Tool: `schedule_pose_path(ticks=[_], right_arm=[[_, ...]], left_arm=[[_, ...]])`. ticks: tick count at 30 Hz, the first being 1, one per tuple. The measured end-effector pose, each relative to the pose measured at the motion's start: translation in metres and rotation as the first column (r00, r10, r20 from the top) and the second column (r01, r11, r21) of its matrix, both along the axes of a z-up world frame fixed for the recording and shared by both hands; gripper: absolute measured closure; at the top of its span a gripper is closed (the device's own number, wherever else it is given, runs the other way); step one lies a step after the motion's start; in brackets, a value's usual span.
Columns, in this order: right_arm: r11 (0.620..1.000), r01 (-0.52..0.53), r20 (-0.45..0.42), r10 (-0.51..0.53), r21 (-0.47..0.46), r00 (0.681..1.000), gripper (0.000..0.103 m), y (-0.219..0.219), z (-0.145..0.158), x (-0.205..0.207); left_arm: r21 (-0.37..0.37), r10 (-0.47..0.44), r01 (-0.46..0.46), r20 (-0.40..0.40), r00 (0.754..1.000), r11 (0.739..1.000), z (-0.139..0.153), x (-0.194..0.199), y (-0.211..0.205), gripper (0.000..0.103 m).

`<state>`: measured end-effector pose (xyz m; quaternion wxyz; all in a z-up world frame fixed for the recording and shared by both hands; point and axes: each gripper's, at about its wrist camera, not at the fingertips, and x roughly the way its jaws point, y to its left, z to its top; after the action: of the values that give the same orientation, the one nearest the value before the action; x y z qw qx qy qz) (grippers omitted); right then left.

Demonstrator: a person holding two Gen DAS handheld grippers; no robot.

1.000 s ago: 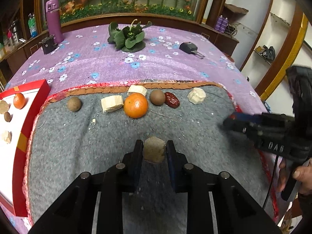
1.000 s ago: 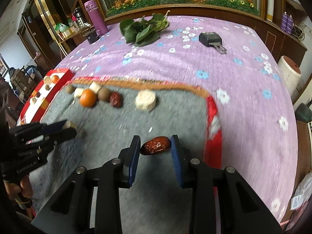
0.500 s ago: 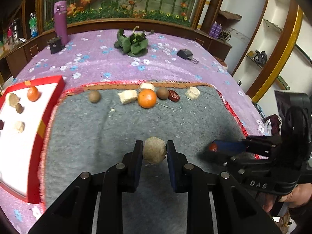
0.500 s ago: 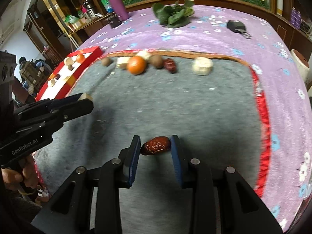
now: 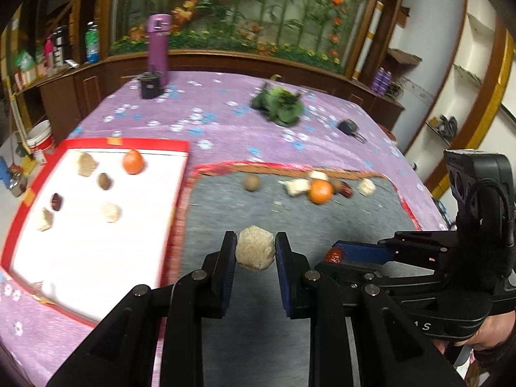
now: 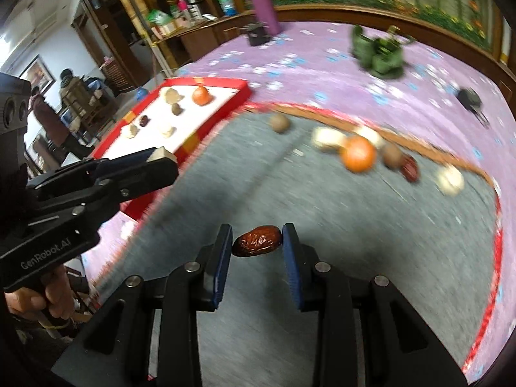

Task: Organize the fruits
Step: 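Carry the date with the right tool while the left tool carries the chunk, releasing both onto the tray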

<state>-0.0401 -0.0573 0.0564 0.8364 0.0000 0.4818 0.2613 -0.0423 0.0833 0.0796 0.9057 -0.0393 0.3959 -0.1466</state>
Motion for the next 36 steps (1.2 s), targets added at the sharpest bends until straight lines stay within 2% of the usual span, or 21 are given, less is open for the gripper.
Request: schedule_pose_path(ticks=[11, 18, 23, 28, 36], right_arm=[[0.989, -0.149, 0.043, 0.149, -0.011, 0.988, 0.069, 0.101, 0.013, 0.027], [0.979, -0.203, 0.051, 0.204, -0.024, 0.978, 0.069, 0.153, 0.012, 0.051], [0.976, -0.213, 0.042, 0.215, -0.052, 0.976, 0.069, 0.183, 0.0, 0.074], [0.976, -0.2, 0.024, 0.203, -0.09, 0.979, 0.069, 0.192, -0.015, 0.094], [0.987, -0.118, -0.009, 0.118, -0.107, 0.993, 0.069, 0.183, -0.028, 0.127]], left_arm=[[-0.004, 0.16, -0.16, 0.011, 0.987, 0.987, 0.0, 0.014, 0.085, 0.08], [0.028, 0.27, -0.27, -0.005, 0.963, 0.962, -0.011, 0.032, 0.138, 0.08], [0.057, 0.331, -0.329, -0.029, 0.943, 0.943, -0.023, 0.046, 0.166, 0.08], [0.057, 0.357, -0.354, -0.08, 0.931, 0.934, -0.039, 0.055, 0.179, 0.08], [0.072, 0.336, -0.33, -0.092, 0.937, 0.941, -0.048, 0.067, 0.169, 0.08]])
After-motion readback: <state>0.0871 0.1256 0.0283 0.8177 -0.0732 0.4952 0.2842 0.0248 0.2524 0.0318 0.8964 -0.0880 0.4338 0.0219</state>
